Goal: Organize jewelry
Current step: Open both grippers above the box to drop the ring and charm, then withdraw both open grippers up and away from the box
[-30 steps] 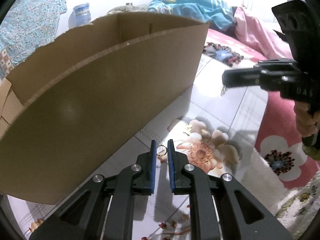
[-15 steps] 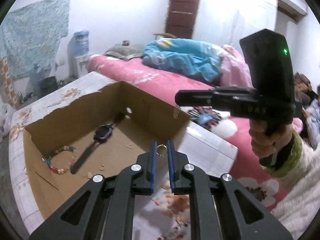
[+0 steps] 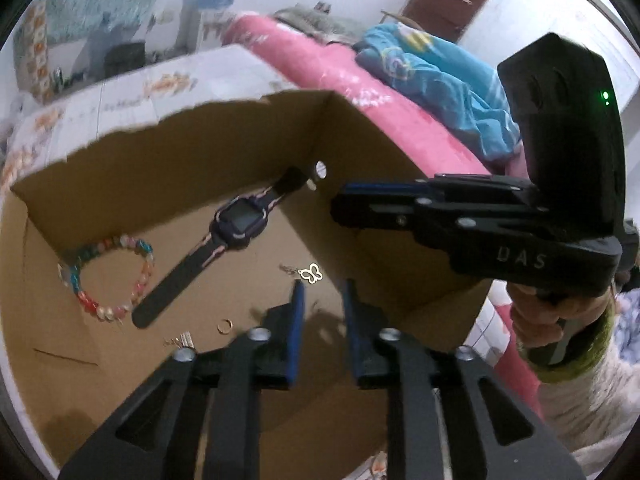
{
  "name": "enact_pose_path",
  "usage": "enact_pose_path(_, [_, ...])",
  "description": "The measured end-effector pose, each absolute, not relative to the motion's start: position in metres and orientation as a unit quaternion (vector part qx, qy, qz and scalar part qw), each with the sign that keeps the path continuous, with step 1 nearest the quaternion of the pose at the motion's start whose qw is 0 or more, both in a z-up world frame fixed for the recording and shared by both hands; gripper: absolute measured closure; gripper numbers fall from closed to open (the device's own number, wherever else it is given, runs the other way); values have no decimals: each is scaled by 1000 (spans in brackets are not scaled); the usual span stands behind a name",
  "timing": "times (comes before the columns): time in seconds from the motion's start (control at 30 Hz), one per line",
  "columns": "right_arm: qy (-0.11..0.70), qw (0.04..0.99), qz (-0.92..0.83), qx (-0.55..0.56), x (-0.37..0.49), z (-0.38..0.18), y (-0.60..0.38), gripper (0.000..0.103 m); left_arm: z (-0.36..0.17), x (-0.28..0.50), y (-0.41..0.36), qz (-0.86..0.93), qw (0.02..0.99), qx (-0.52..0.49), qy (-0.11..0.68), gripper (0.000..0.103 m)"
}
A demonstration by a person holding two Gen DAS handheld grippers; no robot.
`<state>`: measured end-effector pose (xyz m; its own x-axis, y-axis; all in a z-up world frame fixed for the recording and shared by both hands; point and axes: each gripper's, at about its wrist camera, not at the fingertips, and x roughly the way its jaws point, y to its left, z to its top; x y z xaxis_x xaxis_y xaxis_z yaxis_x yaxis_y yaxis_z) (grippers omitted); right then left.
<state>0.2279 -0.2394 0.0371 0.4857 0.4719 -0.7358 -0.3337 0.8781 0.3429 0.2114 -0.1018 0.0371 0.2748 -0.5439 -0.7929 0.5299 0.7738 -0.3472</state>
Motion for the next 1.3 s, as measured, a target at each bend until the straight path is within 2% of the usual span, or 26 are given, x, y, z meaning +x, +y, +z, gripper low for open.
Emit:
enact_pose_path(0.2, [435,864,230,109,227,44,-254,88,40,215,-91,-337,797,-32,501,71])
enact_pose_path(0.4, [404,878,215,138,207,60,-270,82,52,208,-85,-325,813,-27,481,63])
enact_pose_path(0.7, [350,902,173,182,151,82,-280,58,82,168,-77,-322,843,-5,431,45])
enact_pose_path(0.97, [303,928,122,176,92,103,-274,26,104,124,-60,-302,867,0,397,29])
enact_pose_path(1.17, [286,941,94,152,56,112,-261,12,114,91,-43,-287,879,-5,380,21])
enact_pose_path(1.3, [276,948,63,142,35,116,-252,8,116,70,-31,-276,885,-13,375,17])
